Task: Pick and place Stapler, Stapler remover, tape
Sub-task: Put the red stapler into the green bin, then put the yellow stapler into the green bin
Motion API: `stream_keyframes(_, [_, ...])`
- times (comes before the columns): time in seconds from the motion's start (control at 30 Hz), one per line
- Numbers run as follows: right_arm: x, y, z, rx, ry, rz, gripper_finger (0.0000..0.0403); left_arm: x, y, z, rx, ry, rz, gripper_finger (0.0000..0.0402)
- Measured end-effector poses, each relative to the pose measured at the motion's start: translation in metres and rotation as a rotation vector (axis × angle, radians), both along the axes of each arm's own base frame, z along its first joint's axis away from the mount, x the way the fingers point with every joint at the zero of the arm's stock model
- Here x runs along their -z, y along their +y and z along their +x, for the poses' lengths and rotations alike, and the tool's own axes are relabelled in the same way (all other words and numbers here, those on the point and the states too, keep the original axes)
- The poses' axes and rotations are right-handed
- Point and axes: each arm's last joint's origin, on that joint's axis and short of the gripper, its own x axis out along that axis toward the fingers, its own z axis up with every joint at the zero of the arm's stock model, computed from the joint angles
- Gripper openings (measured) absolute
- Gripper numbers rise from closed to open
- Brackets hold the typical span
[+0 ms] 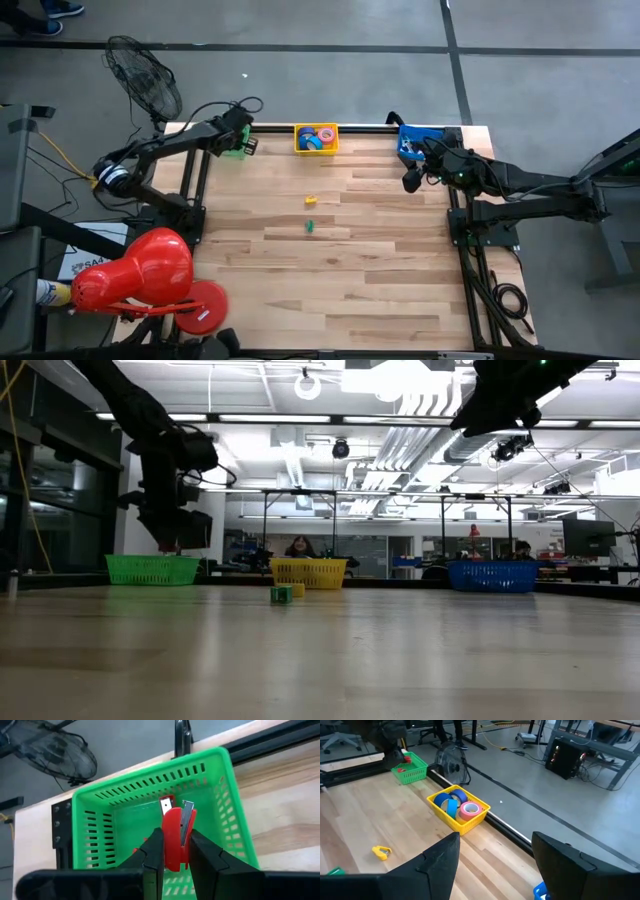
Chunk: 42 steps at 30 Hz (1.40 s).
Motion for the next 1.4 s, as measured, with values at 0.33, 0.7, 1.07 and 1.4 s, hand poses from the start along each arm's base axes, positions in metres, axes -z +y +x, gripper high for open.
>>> stream_keyframes(0.33, [0.0, 0.0, 0.0, 0.001, 0.0, 0.0, 0.024, 0.016, 0.004, 0.005, -0.06, -0.012, -0.037, 0.0087])
stream_keyframes(0.7, [0.0, 0.0, 0.0, 0.001, 0.0, 0.0, 0.024, 0.016, 0.005, 0.006, -0.047, -0.027, -0.04, 0.014])
stream_keyframes(1.07, [0.0, 0.0, 0.0, -0.001, 0.0, 0.0, 0.024, 0.007, 0.007, 0.013, 0.205, -0.086, -0.057, 0.0143])
stream_keyframes(1.4, [0.0, 0.0, 0.0, -0.003, 0.0, 0.001, 0.024, -0.007, 0.004, 0.037, 0.833, -0.303, -0.027, 0.0143])
